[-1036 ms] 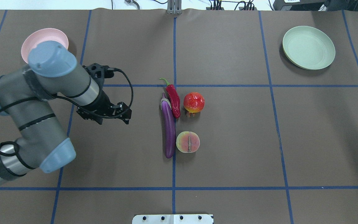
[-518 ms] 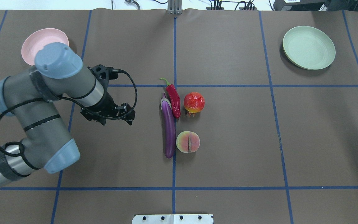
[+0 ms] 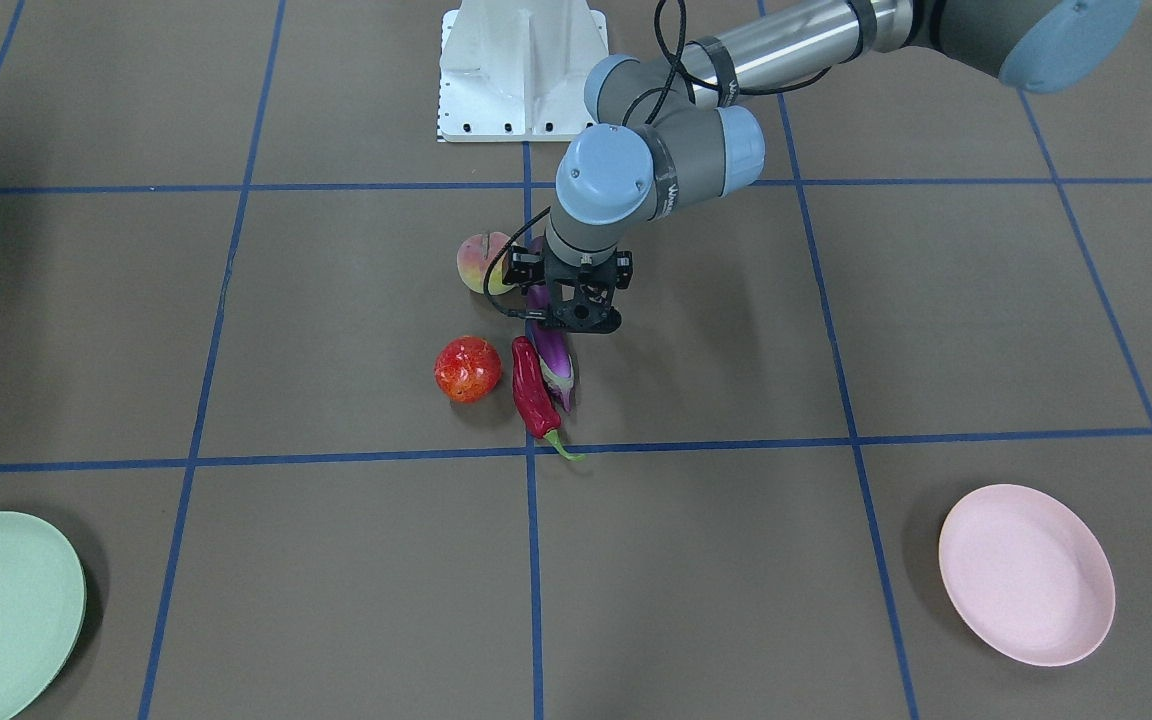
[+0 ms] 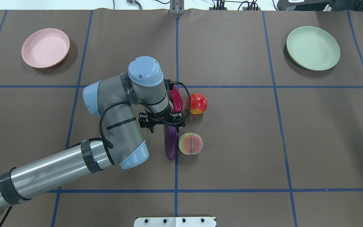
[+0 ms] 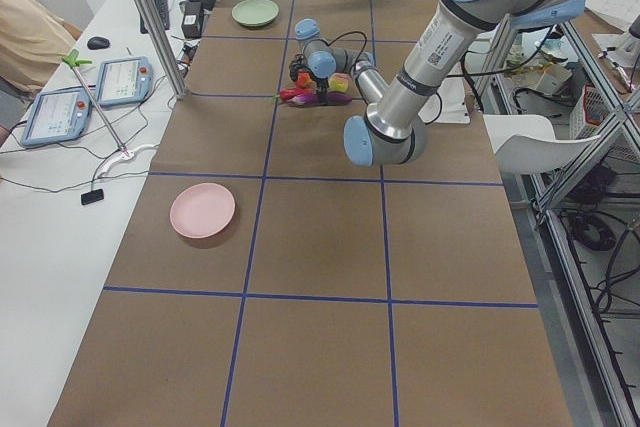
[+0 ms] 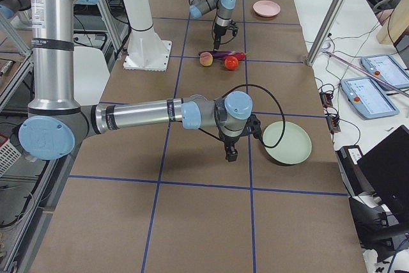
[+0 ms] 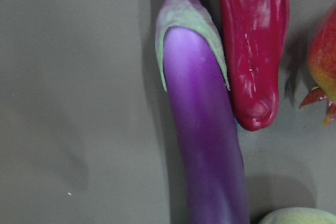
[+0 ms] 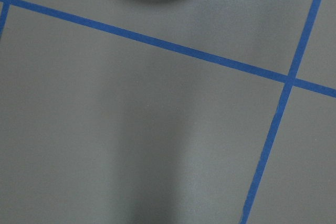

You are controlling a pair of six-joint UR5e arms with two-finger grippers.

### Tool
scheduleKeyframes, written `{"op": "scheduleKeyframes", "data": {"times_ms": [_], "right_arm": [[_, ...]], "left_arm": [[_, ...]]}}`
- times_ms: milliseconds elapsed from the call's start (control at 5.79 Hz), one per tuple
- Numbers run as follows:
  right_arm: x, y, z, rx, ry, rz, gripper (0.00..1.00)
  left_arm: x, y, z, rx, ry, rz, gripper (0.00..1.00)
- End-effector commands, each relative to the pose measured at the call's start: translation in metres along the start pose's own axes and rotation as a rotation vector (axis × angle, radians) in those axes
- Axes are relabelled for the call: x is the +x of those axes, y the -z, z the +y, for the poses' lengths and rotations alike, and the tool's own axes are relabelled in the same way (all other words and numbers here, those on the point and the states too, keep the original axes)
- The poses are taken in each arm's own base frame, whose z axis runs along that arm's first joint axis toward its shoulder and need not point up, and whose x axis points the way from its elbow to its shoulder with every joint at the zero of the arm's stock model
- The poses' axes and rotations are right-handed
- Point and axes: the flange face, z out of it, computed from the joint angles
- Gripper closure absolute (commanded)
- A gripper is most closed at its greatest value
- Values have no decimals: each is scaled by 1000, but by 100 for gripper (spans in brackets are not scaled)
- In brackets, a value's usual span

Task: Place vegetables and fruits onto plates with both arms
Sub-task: 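Move the left gripper over the purple eggplant and grasp it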

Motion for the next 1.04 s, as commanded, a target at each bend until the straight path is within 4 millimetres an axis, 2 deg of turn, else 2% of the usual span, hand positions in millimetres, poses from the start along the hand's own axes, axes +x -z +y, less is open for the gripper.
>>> {"op": "scheduleKeyframes", "data": {"times_ms": [0,173,345,518,691,863], "right_arm": [[0,0,0,-1,0,0,0],[-1,-1,0,-2,1,-1,0],[-1,-2,0,-4,3,-1,0],[-1,-3,0,-6,3,-2,0],[-2,-3,-1,-7,15,0,0],[-9,-1,-5,4,6,-46,0]], "left_arm": [[1,-15,-15,17,24,34,1],[3,-14,-18,18,34,35,1],[11,-14,-19,17,54,36,21],[16,-11,-19,17,77,43,98],[17,-7,-20,25,88,60,100],[11,38,-36,68,151,110,100]]}}
